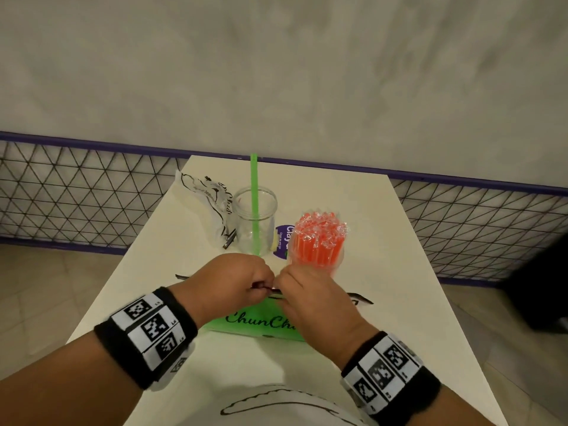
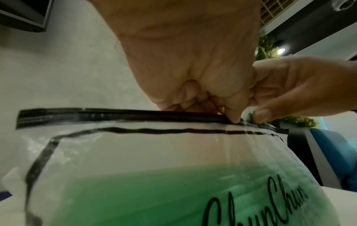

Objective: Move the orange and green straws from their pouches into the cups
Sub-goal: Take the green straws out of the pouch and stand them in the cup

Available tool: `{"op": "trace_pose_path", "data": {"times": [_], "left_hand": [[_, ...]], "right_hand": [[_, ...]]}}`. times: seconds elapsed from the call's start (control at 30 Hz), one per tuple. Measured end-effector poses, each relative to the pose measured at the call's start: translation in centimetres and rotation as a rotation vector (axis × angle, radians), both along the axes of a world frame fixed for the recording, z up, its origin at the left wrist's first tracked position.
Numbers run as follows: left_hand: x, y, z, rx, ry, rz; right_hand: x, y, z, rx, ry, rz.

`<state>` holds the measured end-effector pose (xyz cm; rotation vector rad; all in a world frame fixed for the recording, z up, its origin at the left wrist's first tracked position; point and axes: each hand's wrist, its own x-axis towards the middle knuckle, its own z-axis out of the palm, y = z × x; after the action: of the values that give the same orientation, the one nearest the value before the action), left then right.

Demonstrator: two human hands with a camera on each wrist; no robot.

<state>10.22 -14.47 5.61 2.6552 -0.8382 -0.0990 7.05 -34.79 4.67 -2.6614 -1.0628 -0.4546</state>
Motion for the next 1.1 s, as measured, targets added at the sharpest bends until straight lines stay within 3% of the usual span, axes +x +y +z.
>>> {"op": "trace_pose_path", "data": {"times": [0.23, 0.43, 0.6, 0.73, 0.93, 1.1], "left_hand": [[-0.8, 3.4, -0.8, 0.009, -0.003, 0.025], [-1.6, 8.3, -0.9, 0.108, -0.023, 0.204], [-0.7, 7.6, 0.9, 0.166, 0.045, 0.282], [0.0, 3.2, 1.9, -0.047, 0.227, 0.179], [2.2, -0.1, 0.9, 0.065, 0.336, 0.016], [2.3, 0.8, 1.7, -0.125, 0.567, 0.074]], "right_hand": [[0.5, -0.6, -1.7, -0.046, 0.027, -0.003], [0.2, -1.8, -2.5, -0.015, -0.053, -0.06], [0.5, -1.3, -2.5, 0.049, -0.146, -0.076], [0.3, -0.7, -2.8, 0.039, -0.194, 0.009], [-0.1, 0.2, -3.2, -0.024, -0.209, 0.085], [0.4, -0.4, -3.3, 0.017, -0.155, 0.048]]}}
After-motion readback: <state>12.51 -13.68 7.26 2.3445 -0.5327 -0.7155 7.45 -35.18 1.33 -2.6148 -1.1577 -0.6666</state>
